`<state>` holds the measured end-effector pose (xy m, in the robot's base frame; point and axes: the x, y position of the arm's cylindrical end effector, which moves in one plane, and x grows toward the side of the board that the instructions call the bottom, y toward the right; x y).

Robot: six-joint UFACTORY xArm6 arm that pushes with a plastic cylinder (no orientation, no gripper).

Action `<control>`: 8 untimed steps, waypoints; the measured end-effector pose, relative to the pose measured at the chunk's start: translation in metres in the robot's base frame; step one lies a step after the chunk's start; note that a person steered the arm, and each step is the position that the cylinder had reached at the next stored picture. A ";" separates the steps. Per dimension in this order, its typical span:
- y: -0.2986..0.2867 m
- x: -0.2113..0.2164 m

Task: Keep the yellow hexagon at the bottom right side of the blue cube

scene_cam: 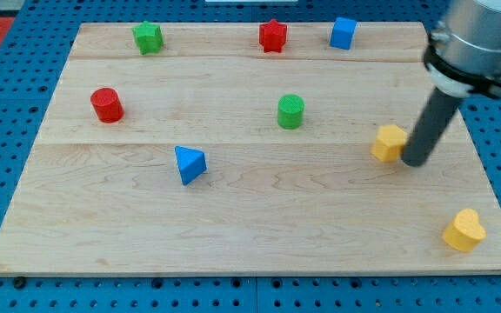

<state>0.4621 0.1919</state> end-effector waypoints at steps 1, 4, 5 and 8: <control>-0.007 -0.023; -0.071 -0.001; -0.079 -0.010; -0.073 -0.041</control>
<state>0.4215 0.1188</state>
